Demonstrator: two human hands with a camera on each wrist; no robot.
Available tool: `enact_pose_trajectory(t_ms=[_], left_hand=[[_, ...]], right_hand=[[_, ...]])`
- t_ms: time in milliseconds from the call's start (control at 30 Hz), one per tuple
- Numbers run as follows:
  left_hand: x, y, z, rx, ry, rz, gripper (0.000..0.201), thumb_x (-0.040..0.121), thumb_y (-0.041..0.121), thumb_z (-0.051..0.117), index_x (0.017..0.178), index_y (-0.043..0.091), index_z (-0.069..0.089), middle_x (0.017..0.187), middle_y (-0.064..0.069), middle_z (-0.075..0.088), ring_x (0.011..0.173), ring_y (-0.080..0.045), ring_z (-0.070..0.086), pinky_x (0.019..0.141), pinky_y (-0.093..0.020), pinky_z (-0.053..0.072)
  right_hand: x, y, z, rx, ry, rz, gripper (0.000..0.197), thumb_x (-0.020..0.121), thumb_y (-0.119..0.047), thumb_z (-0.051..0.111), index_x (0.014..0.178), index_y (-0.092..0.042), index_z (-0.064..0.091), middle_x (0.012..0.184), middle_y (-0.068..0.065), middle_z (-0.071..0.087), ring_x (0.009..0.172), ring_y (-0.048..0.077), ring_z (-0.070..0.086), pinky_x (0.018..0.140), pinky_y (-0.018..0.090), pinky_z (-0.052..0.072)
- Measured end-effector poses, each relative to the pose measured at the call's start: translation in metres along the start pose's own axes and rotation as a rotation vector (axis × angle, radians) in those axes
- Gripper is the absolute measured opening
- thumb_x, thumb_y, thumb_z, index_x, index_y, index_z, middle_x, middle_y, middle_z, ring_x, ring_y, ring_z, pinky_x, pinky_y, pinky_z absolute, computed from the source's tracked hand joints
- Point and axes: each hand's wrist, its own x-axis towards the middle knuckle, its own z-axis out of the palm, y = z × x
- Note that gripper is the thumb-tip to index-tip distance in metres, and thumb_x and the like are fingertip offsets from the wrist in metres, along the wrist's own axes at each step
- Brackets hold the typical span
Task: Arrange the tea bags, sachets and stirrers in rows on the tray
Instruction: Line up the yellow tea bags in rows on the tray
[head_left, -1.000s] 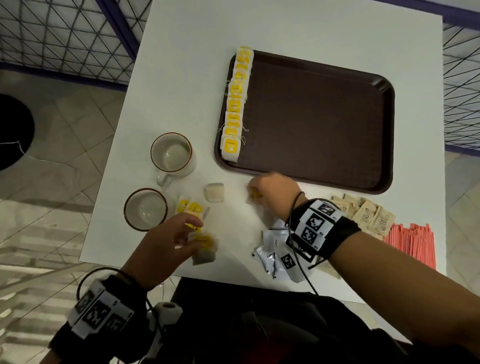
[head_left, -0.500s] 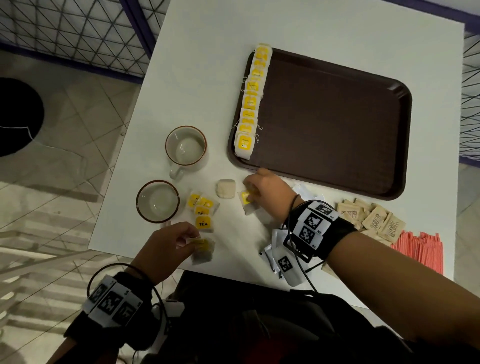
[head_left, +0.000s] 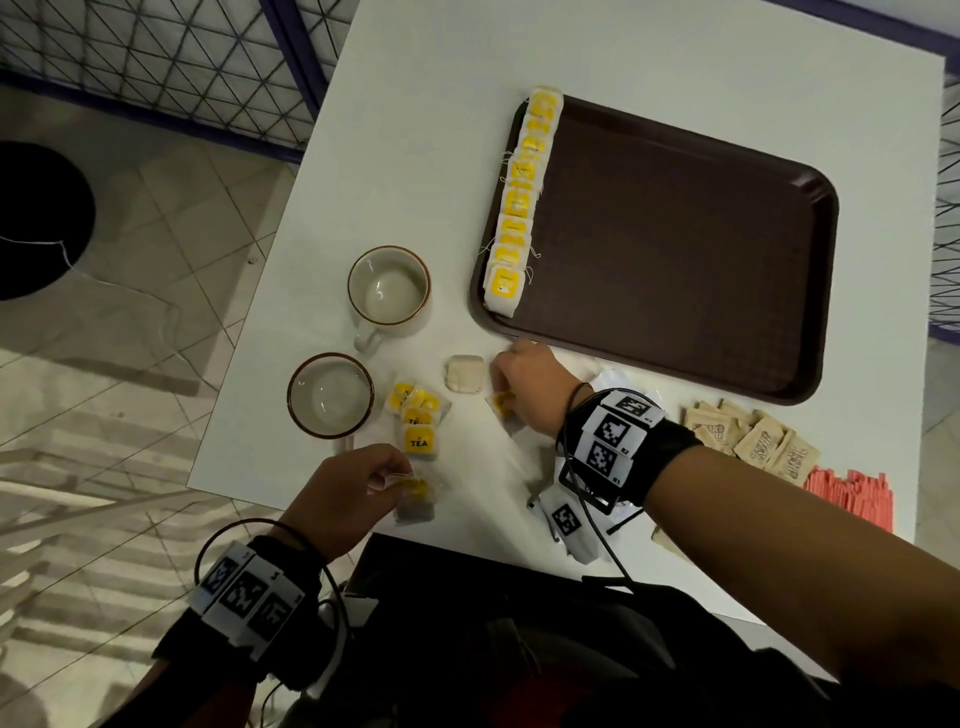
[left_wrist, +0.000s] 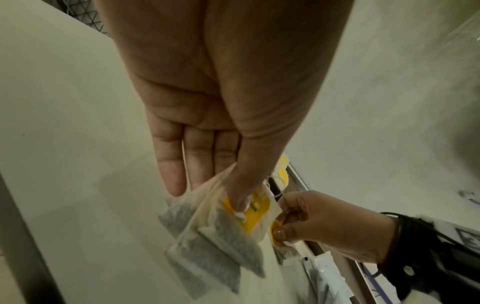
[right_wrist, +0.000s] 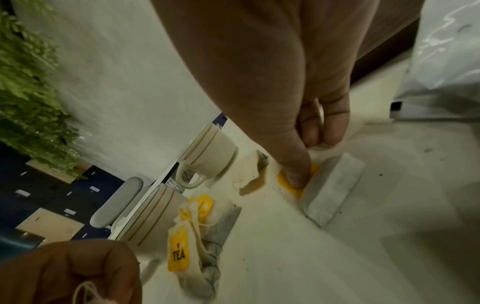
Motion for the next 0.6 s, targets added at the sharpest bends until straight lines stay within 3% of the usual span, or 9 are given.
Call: enact_pose_trajectory(t_ms=[100,167,333,467,533,600], left_hand=[[-0.001,-0.002,0.000,0.005,0.003,-0.008,0.022,0.081,0.017,0.071,0.075,0.033,0.056,0.087,0.020,0.061,0.077,0.000,0.058,0.065,-0.006,0.042],[-0.001,-0.004,-0.001,0.009,0.011,-0.026,0.024,0.081,0.017,0.071,0.074,0.035,0.055,0.076,0.011,0.065,0.077,0.001,0.058,0.064,-0.004,0.041],[-0.005,-0.008,-0.001,0.011,0.016,-0.049,0.027,0.080,0.017,0.072,0.073,0.036,0.054,0.073,0.012,0.063,0.076,0.006,0.057,0.065,-0.003,0.041],[-0.007,-0.011,-0.001,0.003,0.004,-0.072,0.029,0.079,0.017,0.073,0.072,0.036,0.053,0.073,0.012,0.063,0.074,0.009,0.057,0.064,-0.003,0.040],[-0.007,-0.013,0.000,0.006,-0.001,-0.078,0.029,0.078,0.016,0.074,0.072,0.036,0.054,0.074,0.010,0.064,0.076,0.004,0.058,0.065,-0.005,0.041],[-0.008,-0.015,0.001,0.004,-0.004,-0.088,0.026,0.078,0.016,0.073,0.073,0.035,0.056,0.075,0.007,0.066,0.077,-0.002,0.058,0.065,-0.007,0.042]], right_hand=[[-0.010,-0.001,-0.002,0.035,0.023,-0.079,0.011,0.077,-0.004,0.052,0.086,-0.010,0.052,0.091,0.012,0.059,0.084,0.032,0.053,0.075,0.040,0.046],[-0.021,0.001,-0.006,0.113,0.048,-0.089,0.011,0.078,-0.004,0.052,0.087,-0.012,0.052,0.086,0.008,0.062,0.079,0.028,0.055,0.070,0.036,0.046],[-0.045,-0.011,-0.019,0.399,0.013,-0.079,0.009,0.075,-0.015,0.073,0.079,-0.014,0.065,0.073,-0.005,0.057,0.068,0.011,0.051,0.066,0.020,0.039],[-0.045,-0.043,-0.011,0.463,-0.089,-0.230,0.013,0.074,-0.014,0.076,0.084,-0.008,0.071,0.084,-0.006,0.050,0.067,0.003,0.048,0.065,0.009,0.038],[-0.036,-0.054,0.001,0.470,-0.052,-0.240,0.013,0.073,-0.012,0.076,0.084,-0.005,0.071,0.093,-0.002,0.044,0.073,0.006,0.047,0.068,0.007,0.039],[-0.028,-0.060,0.014,0.414,0.042,-0.231,0.009,0.074,-0.011,0.074,0.081,-0.008,0.071,0.104,0.006,0.046,0.091,0.019,0.050,0.080,0.021,0.044]])
